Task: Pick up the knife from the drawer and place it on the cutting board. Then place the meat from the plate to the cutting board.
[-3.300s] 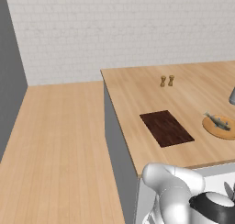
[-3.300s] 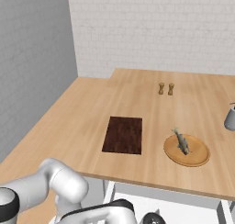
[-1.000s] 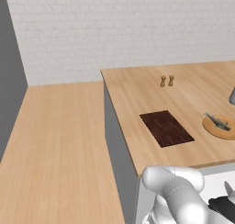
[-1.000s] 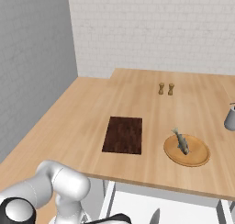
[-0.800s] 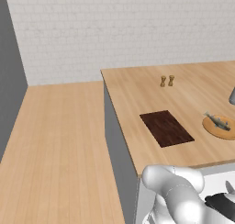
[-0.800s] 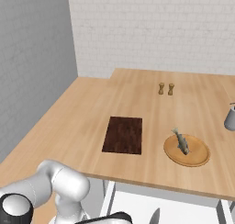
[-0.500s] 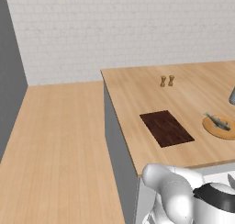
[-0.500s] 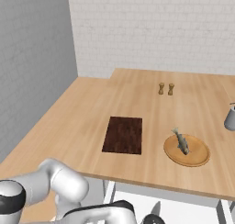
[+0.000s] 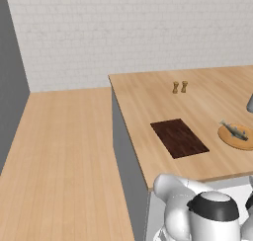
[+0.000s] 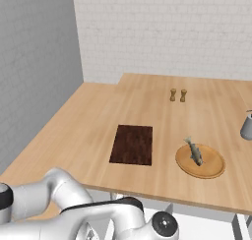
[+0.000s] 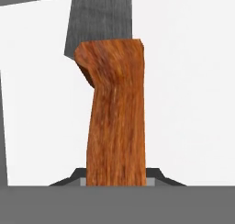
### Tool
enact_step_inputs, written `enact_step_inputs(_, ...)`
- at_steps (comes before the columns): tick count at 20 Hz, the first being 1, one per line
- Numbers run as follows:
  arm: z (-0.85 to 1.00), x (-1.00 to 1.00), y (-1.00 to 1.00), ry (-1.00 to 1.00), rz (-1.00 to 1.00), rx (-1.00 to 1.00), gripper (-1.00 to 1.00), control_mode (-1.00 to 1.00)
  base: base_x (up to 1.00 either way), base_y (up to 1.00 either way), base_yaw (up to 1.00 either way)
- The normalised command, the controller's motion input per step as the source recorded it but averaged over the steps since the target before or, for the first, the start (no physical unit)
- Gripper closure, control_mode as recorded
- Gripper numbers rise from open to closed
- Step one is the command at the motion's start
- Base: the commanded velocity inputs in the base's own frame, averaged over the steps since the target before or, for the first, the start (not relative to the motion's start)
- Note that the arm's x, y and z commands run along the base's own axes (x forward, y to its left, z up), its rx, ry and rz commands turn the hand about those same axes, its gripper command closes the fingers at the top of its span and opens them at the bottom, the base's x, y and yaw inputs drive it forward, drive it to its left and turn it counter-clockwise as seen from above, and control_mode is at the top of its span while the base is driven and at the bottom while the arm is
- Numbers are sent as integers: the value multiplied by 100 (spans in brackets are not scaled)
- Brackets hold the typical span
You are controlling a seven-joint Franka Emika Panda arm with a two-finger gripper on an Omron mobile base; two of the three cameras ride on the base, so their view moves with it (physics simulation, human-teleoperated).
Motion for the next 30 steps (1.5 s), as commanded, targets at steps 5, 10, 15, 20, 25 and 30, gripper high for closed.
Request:
enact_step_inputs(5, 59, 0, 0, -1, 1, 2, 100, -100, 0, 0, 0)
enact_step_inputs(10, 54, 10, 0, -1, 2, 2, 100, -100, 0, 0, 0)
enact_step_inputs(15, 37, 93, 0, -3, 2, 0, 100, -100, 0, 0, 0)
enact_step_inputs(20, 41, 100, 0, -1, 4, 0, 100, -100, 0, 0, 0)
enact_step_inputs(25, 48, 99, 0, 0, 5, 0, 100, -100, 0, 0, 0)
enact_step_inputs(30, 46, 92, 1, 0, 2, 1, 100, -100, 0, 0, 0)
